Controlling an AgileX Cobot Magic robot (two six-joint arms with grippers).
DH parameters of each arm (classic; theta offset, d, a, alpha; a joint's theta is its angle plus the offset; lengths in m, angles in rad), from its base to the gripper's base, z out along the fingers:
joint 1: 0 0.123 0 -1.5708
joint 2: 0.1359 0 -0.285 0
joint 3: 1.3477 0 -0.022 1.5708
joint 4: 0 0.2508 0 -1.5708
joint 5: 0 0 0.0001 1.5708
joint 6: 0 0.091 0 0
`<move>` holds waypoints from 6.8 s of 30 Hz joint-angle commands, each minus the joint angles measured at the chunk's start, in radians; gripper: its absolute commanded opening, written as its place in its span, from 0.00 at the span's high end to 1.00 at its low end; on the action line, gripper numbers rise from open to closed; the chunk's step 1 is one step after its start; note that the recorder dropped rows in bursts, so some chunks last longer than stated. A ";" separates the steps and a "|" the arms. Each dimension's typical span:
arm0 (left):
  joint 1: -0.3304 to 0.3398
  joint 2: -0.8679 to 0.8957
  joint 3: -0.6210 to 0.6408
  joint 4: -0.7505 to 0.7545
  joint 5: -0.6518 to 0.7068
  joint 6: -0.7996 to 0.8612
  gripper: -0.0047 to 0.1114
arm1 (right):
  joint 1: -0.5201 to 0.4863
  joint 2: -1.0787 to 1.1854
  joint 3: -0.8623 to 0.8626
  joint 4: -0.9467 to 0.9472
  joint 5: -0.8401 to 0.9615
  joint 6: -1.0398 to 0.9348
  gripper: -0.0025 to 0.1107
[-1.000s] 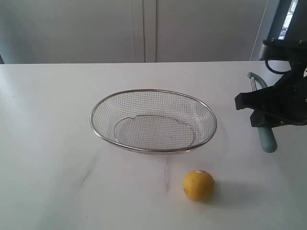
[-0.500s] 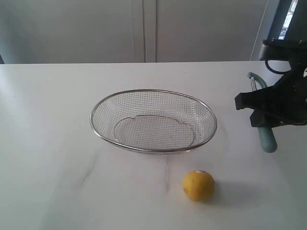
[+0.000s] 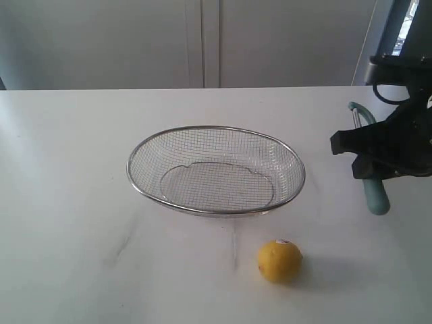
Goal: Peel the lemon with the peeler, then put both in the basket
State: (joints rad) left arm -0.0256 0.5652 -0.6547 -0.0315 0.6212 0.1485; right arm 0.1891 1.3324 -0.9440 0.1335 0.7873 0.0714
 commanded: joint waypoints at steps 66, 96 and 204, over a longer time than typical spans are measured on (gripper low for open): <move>-0.768 1.133 -0.627 -0.554 -0.014 0.553 0.96 | 0.001 -0.008 0.004 -0.059 0.019 -0.021 0.98; -0.896 1.313 -0.627 -0.609 -0.203 0.798 0.23 | 0.001 -0.008 0.004 -0.059 0.015 -0.012 0.98; -0.825 1.155 -0.627 -0.788 -0.134 0.869 0.96 | 0.001 -0.008 0.004 -0.053 0.019 -0.015 0.98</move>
State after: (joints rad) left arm -0.8816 1.7468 -1.2766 -0.7904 0.4310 1.0356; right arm 0.1891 1.3324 -0.9440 0.0853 0.8093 0.0593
